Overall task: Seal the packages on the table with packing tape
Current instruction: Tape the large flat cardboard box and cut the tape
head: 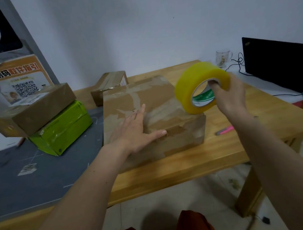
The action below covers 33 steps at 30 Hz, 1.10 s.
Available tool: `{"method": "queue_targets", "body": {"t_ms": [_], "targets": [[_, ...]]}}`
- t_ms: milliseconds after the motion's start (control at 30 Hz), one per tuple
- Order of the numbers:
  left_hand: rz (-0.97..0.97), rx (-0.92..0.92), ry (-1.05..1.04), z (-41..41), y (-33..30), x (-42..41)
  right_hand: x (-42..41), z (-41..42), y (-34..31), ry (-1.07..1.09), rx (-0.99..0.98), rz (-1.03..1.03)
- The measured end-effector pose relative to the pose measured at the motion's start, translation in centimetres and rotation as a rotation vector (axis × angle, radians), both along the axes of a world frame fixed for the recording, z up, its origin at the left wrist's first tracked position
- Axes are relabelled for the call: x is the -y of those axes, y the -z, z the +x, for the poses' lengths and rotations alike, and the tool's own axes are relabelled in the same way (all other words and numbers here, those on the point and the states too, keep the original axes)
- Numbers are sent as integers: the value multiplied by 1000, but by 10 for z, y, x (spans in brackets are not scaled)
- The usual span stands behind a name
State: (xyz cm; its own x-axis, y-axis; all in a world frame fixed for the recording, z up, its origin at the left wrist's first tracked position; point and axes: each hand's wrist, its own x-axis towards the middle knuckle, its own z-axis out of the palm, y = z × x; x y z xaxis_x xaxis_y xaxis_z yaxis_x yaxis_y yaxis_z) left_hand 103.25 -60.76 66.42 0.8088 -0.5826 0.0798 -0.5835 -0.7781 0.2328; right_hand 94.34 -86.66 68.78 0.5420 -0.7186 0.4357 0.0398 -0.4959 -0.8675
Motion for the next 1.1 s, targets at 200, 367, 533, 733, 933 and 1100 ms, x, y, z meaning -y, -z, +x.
{"method": "queue_targets", "body": {"t_ms": [200, 367, 533, 733, 933, 1100], "targets": [[56, 48, -5, 2, 2, 0, 5, -9, -4, 96, -52, -265], [69, 70, -2, 8, 2, -2, 33, -28, -8, 202, -260, -379], [104, 85, 15, 21, -3, -16, 22, -39, 7, 149, -260, -373], [102, 10, 63, 30, -14, -36, 17, -34, 18, -56, -175, -46], [172, -28, 52, 19, -33, 21, 12, -20, 26, -123, -3, 356], [56, 47, 199, 8, -13, 54, 23, -18, 25, -154, 19, 356]]}}
